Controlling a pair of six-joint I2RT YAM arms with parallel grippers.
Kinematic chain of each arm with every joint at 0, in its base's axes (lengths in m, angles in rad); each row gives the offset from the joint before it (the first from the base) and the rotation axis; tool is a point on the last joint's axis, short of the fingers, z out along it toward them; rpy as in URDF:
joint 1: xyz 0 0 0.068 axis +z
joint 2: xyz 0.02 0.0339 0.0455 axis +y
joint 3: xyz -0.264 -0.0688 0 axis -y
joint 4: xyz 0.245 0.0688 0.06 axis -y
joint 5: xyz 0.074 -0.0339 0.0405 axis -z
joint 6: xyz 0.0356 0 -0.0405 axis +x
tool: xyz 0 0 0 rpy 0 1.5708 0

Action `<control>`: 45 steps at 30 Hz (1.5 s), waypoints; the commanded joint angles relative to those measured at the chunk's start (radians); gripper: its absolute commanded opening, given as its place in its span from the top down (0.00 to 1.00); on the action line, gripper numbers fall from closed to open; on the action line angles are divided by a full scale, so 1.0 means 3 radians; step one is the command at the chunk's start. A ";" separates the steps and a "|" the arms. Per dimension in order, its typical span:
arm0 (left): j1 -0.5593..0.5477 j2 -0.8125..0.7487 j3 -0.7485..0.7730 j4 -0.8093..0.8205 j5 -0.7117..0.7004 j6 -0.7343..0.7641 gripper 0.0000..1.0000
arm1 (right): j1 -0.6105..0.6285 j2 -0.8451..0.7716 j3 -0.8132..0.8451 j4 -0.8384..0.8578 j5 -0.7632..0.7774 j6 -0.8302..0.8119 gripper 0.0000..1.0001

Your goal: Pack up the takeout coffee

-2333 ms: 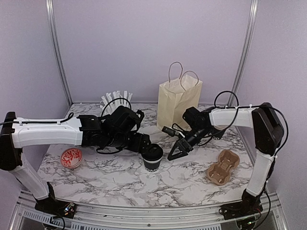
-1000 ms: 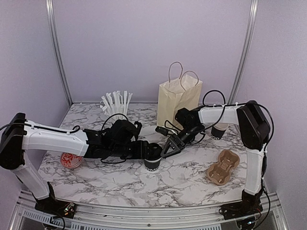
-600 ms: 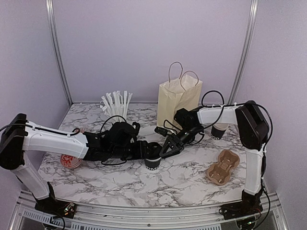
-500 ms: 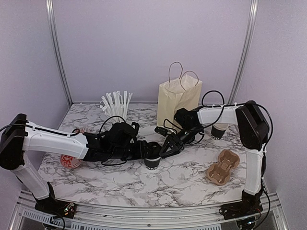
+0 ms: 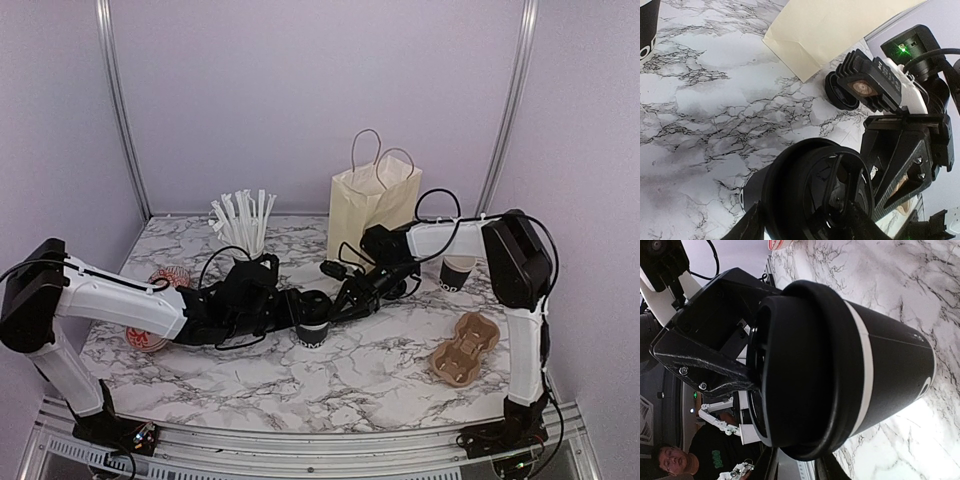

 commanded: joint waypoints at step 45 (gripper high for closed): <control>-0.0242 -0.0141 -0.0457 -0.0996 0.0047 -0.0192 0.49 | 0.0123 0.0298 0.0804 0.0824 0.1807 0.0018 0.60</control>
